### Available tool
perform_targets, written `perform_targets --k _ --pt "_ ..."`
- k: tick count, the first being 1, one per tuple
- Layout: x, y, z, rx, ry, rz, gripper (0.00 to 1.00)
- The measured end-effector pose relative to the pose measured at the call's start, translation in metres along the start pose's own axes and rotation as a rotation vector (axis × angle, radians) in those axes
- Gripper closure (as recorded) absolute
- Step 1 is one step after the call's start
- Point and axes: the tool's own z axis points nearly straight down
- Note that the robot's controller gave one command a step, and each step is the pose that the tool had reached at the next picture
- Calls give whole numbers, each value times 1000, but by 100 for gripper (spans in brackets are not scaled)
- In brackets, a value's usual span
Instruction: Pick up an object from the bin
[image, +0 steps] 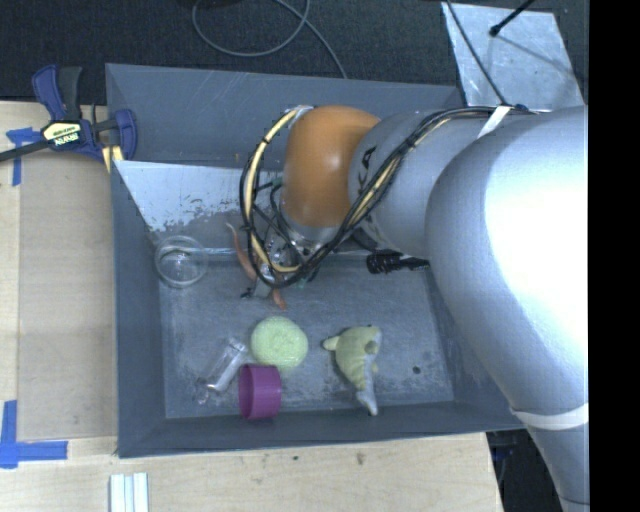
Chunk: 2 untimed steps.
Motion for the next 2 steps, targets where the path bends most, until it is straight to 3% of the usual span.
perform_targets --k 2 --pt "2 -2 -21 5 9 1 100"
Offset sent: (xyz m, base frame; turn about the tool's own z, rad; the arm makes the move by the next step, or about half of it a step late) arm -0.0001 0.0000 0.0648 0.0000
